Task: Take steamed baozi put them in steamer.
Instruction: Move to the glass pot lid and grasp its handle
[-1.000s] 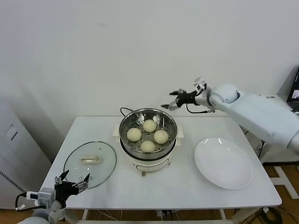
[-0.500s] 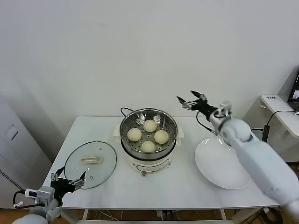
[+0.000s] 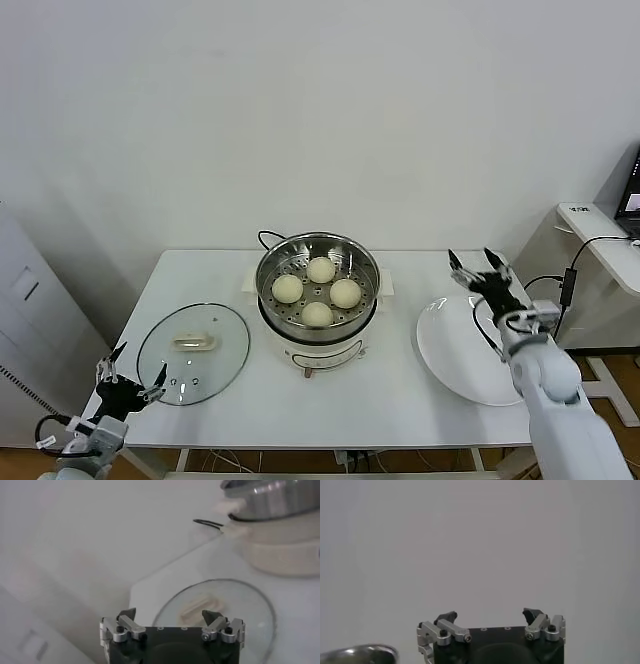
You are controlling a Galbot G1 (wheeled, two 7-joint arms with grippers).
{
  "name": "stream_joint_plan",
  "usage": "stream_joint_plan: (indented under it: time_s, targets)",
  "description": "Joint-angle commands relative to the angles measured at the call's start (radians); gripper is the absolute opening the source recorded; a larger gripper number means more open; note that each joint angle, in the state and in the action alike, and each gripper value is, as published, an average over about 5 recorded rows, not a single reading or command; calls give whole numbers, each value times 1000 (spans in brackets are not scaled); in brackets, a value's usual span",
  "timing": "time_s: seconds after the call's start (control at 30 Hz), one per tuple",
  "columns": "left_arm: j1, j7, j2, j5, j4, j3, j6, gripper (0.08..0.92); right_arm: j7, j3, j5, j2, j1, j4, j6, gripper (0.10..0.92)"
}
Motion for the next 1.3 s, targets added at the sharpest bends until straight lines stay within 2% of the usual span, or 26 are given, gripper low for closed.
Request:
stream_joint_plan:
  time_s: [0.03, 0.27, 0.43, 1.3]
  targets:
    - [-68, -1, -71, 748, 198, 27, -272, 823, -7, 183, -170, 161, -192, 33, 23, 823]
    - [-151, -74, -160, 1073, 299, 44, -374, 823, -21, 194, -203, 183, -194, 19, 27, 823]
    - [-205, -132, -207, 1187, 365, 48, -412, 823, -41, 196, -225, 194, -201, 15, 36, 823]
    - [-381, -180, -280, 1267, 561, 53, -391, 823, -94, 211, -271, 228, -224, 5, 53, 823]
